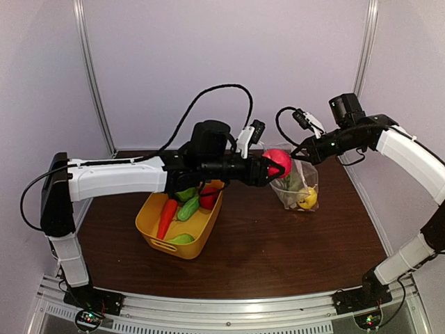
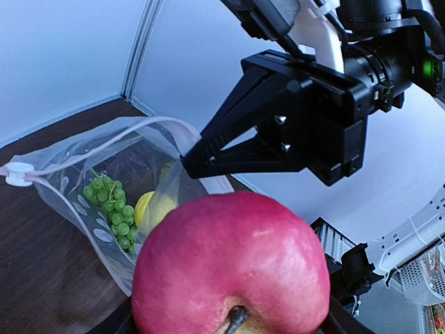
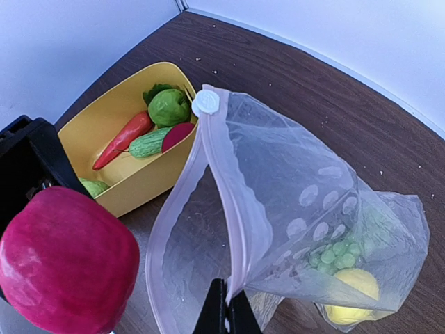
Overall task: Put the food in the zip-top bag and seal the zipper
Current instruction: Place the fake fruit in the zipper food storage bag.
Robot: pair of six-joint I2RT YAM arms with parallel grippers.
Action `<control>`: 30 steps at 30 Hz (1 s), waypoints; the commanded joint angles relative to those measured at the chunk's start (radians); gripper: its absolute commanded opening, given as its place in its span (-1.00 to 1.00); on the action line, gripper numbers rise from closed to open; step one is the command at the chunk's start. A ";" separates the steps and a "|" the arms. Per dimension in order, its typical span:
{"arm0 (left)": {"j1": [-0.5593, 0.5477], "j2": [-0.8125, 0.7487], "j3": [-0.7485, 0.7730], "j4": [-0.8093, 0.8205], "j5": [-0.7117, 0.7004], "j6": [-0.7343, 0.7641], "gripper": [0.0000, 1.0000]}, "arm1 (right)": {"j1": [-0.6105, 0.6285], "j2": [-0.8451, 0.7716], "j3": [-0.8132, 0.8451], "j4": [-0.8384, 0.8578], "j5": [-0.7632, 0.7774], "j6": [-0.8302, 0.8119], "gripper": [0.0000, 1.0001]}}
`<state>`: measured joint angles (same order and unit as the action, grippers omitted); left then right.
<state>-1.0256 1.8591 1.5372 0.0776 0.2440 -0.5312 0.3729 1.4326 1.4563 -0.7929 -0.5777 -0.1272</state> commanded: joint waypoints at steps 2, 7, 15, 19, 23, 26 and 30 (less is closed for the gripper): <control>-0.001 0.032 0.054 0.034 -0.058 -0.033 0.06 | 0.010 -0.061 -0.004 0.003 -0.040 0.007 -1.00; 0.000 0.087 0.100 0.013 -0.067 -0.052 0.07 | 0.011 -0.084 -0.010 0.008 -0.073 0.009 -1.00; -0.001 0.161 0.213 -0.132 -0.141 -0.070 0.33 | 0.011 -0.095 -0.010 0.009 -0.073 0.016 -1.00; 0.000 0.171 0.244 -0.172 -0.154 -0.058 0.44 | 0.012 -0.094 -0.016 0.017 -0.073 0.020 -1.00; 0.001 0.170 0.255 -0.182 -0.149 -0.055 0.51 | 0.012 -0.091 -0.012 0.017 -0.073 0.023 -1.00; -0.001 0.170 0.257 -0.182 -0.143 -0.053 0.56 | 0.011 -0.089 -0.008 0.014 -0.071 0.023 -1.00; -0.002 0.164 0.273 -0.182 -0.125 -0.045 0.62 | 0.011 -0.091 -0.007 0.009 -0.058 0.019 -1.00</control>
<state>-1.0256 2.0216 1.7676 -0.1101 0.1116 -0.5926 0.3759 1.3632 1.4475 -0.7910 -0.6304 -0.1154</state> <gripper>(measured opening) 0.799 0.005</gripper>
